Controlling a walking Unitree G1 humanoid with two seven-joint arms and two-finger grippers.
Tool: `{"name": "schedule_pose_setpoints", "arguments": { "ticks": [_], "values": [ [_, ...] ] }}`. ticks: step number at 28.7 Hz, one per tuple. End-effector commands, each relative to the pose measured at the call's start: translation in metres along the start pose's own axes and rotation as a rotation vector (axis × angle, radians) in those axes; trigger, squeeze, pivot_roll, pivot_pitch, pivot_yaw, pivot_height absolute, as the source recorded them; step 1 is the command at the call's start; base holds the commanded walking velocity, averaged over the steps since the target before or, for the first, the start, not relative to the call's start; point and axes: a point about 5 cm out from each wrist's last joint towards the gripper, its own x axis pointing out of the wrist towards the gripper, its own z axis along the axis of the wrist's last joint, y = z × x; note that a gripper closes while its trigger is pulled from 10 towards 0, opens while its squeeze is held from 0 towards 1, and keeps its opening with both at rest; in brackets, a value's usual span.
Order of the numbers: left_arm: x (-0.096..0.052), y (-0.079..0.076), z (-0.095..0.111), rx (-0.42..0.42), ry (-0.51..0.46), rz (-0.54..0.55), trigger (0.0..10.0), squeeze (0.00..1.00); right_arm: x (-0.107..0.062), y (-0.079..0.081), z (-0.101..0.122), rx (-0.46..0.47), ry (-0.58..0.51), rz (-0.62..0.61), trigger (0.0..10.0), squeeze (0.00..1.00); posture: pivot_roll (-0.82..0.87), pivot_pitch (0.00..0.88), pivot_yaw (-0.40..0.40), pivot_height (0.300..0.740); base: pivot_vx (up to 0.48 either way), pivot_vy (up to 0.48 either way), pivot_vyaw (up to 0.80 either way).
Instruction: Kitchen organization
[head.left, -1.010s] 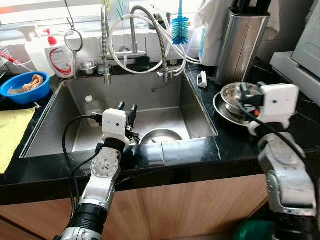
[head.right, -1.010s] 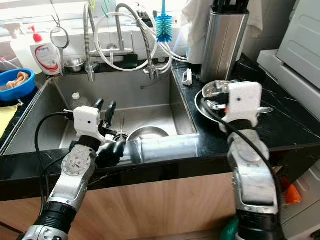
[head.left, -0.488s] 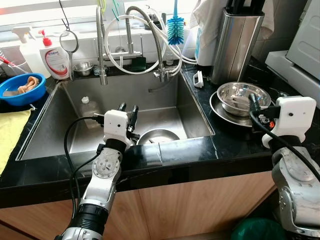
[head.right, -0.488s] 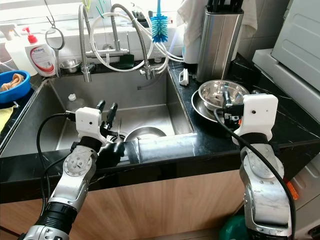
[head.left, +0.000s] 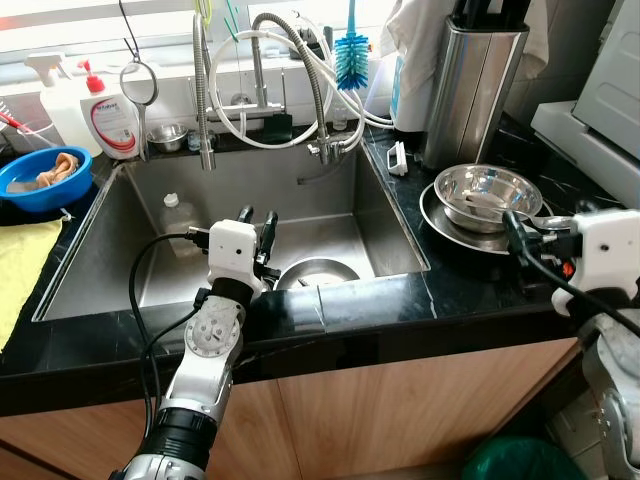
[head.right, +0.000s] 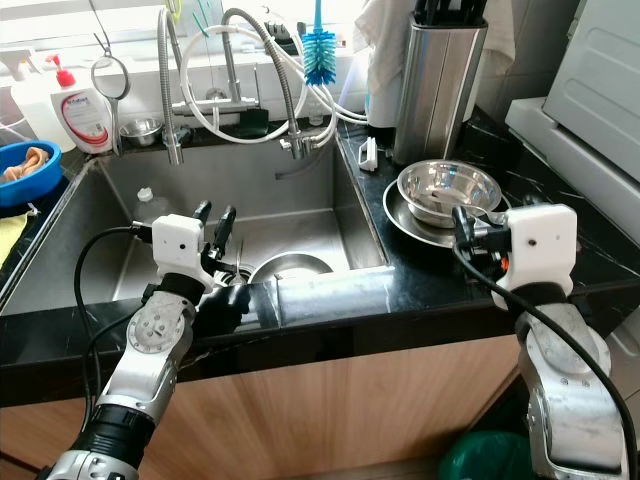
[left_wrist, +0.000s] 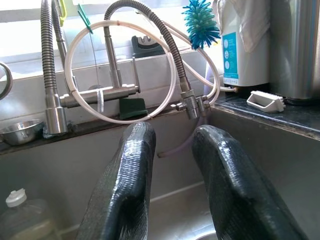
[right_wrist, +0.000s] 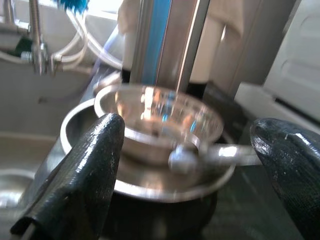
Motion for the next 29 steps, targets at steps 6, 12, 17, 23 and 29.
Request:
{"name": "schedule_pose_setpoints", "arguments": {
  "ticks": [6, 12, 17, 23, 29],
  "values": [
    [0.001, 0.000, 0.000, 0.007, -0.005, -0.011, 10.0, 0.00, 0.004, 0.002, -0.010, 0.027, 0.023, 0.011, 10.0, 0.00, -0.19, 0.000, 0.054, 0.740, 0.000, 0.000, 0.00],
    [0.001, 0.000, 0.001, 0.007, -0.008, -0.013, 10.0, 0.00, 0.008, 0.001, -0.009, 0.014, 0.023, 0.006, 10.0, 0.00, -0.19, 0.000, 0.053, 0.740, 0.000, 0.000, 0.00],
    [0.001, -0.002, 0.001, 0.002, -0.006, -0.018, 10.0, 0.00, 0.012, 0.001, -0.011, 0.017, 0.033, -0.007, 10.0, 0.00, -0.19, 0.000, 0.053, 0.740, 0.000, 0.000, 0.00],
    [0.000, -0.004, 0.001, -0.002, -0.006, -0.019, 10.0, 0.00, 0.015, 0.006, -0.016, 0.019, 0.045, 0.006, 10.0, 0.00, -0.19, 0.000, 0.053, 0.740, 0.000, 0.000, 0.00],
    [0.000, -0.003, 0.001, 0.000, -0.006, -0.017, 10.0, 0.00, 0.015, 0.005, -0.018, 0.014, 0.057, -0.002, 10.0, 0.00, -0.18, 0.000, 0.053, 0.740, 0.000, 0.000, 0.00]
  ]
}}
